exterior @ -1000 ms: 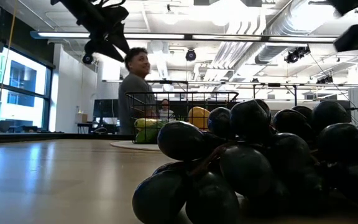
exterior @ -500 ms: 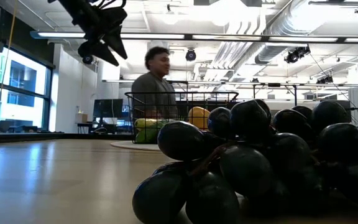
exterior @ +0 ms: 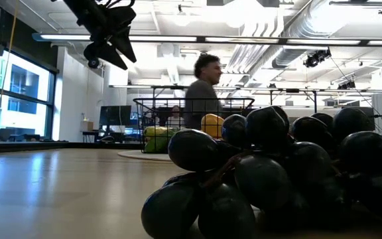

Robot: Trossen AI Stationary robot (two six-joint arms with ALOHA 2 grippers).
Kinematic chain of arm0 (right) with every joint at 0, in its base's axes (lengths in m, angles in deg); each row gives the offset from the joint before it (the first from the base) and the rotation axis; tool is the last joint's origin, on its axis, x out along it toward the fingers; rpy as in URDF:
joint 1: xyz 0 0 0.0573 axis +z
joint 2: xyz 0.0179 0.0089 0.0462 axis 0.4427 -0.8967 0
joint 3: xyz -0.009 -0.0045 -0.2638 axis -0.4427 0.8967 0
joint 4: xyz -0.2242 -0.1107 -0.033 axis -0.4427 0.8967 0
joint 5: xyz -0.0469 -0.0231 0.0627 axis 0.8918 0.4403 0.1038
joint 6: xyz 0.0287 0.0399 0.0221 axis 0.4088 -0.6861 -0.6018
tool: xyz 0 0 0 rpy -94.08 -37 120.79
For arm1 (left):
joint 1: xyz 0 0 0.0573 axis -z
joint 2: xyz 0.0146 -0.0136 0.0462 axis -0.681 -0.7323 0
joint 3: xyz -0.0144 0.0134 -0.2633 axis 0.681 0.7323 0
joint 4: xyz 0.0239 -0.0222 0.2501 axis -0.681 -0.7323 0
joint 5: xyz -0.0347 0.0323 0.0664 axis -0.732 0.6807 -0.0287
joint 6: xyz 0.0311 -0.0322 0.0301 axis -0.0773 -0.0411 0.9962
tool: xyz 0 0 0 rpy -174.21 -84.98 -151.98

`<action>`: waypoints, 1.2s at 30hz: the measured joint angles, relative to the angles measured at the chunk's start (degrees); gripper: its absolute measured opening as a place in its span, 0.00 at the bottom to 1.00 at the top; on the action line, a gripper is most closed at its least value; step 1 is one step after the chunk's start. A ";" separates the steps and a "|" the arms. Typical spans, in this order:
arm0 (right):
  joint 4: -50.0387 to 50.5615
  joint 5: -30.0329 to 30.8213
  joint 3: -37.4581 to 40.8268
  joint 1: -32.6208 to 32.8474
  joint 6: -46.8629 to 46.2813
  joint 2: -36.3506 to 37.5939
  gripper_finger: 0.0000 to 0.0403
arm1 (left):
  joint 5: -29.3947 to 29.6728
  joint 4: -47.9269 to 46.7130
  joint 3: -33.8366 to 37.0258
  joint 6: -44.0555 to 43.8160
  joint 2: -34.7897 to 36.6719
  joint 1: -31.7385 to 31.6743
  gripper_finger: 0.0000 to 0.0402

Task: Build produce basket
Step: Put the carrot into the wire basket

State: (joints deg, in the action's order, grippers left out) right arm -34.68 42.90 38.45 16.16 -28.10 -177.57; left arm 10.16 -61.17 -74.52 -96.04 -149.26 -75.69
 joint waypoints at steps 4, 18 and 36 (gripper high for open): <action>-1.71 -0.07 0.87 -0.04 -0.17 0.00 0.52 | 0.15 0.01 0.00 0.01 0.00 0.00 0.52; -2.73 -1.73 0.61 -0.20 -1.69 -4.31 0.25 | 0.19 0.02 0.00 1.98 0.00 -0.02 0.52; -2.32 -3.61 -3.18 -5.40 -8.99 -4.76 0.11 | 1.93 0.06 0.00 2.98 0.00 -0.07 0.52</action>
State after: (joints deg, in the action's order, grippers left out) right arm -37.00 39.29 35.27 10.75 -37.08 -182.34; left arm 12.09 -61.12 -74.52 -93.06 -149.26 -75.76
